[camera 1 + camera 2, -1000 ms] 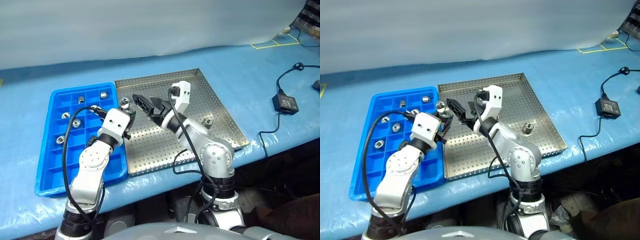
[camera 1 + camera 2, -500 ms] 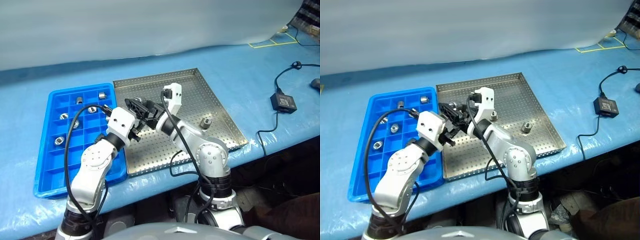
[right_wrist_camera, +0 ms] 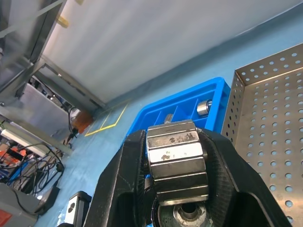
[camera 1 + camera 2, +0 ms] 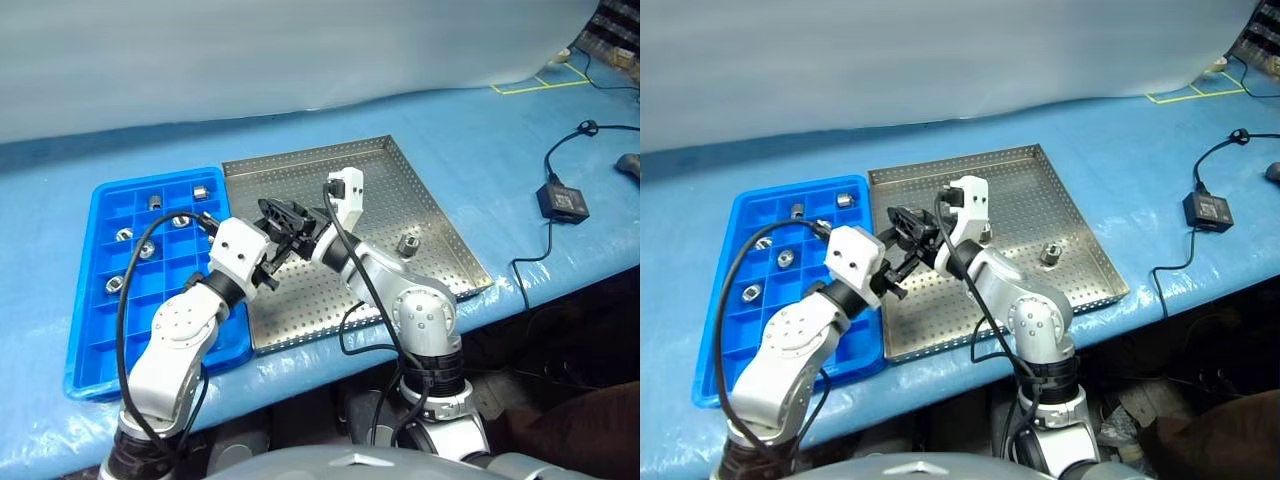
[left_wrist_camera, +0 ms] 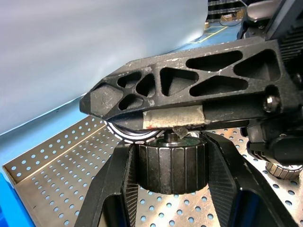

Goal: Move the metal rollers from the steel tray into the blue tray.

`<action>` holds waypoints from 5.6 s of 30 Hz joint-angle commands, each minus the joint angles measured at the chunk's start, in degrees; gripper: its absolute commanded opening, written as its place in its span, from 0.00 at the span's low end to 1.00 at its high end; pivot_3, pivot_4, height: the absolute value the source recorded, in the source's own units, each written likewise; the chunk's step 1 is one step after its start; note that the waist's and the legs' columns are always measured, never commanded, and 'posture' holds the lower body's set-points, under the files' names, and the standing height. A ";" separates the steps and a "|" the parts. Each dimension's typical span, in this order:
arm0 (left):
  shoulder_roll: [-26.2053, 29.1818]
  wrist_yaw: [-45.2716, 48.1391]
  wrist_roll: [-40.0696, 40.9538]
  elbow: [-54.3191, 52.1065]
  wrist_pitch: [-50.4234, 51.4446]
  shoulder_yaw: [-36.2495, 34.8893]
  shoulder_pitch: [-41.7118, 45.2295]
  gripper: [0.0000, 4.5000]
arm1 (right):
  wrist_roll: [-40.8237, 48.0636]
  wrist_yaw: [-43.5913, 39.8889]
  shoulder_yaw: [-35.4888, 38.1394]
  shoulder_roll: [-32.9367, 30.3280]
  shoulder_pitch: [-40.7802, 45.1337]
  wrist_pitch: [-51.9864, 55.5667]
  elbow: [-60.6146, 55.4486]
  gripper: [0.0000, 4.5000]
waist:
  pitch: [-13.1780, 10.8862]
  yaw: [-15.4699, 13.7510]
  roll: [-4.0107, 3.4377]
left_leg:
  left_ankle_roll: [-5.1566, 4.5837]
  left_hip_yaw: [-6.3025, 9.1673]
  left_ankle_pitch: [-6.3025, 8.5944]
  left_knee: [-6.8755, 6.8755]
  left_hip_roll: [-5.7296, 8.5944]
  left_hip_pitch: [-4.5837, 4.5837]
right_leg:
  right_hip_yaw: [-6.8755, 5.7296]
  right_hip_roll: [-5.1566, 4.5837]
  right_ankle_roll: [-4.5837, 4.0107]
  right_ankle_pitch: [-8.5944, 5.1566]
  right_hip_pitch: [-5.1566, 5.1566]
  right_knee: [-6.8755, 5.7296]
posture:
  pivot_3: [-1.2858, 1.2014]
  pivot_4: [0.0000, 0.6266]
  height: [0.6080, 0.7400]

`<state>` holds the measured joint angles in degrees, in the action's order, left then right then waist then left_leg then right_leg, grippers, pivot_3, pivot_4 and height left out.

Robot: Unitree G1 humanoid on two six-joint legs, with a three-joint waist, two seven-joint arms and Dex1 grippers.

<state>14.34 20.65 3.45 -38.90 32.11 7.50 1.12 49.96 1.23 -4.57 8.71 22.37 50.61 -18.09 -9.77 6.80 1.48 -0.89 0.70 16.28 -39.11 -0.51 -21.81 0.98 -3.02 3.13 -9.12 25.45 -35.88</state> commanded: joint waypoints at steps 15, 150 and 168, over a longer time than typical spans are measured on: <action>-10.52 -17.61 -1.09 -5.40 1.82 -14.47 -3.94 0.38 | 25.51 18.35 8.39 2.25 4.01 -16.28 6.61 0.29 | -0.03 -0.41 -0.05 | -0.10 -0.15 0.06 0.03 -0.09 -0.03 | 0.02 0.09 0.20 0.11 0.00 0.09 | 0.48 0.24 1.00; -24.30 -44.80 -4.38 -21.10 -45.71 -3.71 -70.77 1.00 | -30.19 -32.56 -25.16 12.11 24.47 -32.30 34.89 0.29 | -0.14 -41.40 -0.11 | 1.70 0.73 1.13 0.03 -1.74 -0.34 | -1.38 1.63 -1.52 -1.41 0.37 -0.08 | 0.79 0.24 1.00; -21.78 -41.57 -2.90 -21.10 -36.39 -6.53 -59.71 1.00 | -33.12 -27.09 -14.41 -1.58 22.82 -26.53 31.49 0.29 | -0.03 -43.01 -0.08 | 1.94 0.64 1.20 -0.01 -2.00 -0.75 | -1.69 1.75 -1.58 -1.42 0.83 -0.24 | 0.73 0.24 1.00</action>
<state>-6.08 -21.25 0.46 -57.43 -4.52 1.63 -59.06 17.28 -25.94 -20.55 7.19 44.61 23.77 16.63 -9.80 -36.21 1.40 1.05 1.34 17.48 -39.12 -2.51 -22.56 -0.70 -1.27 1.55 -10.54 26.27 -36.11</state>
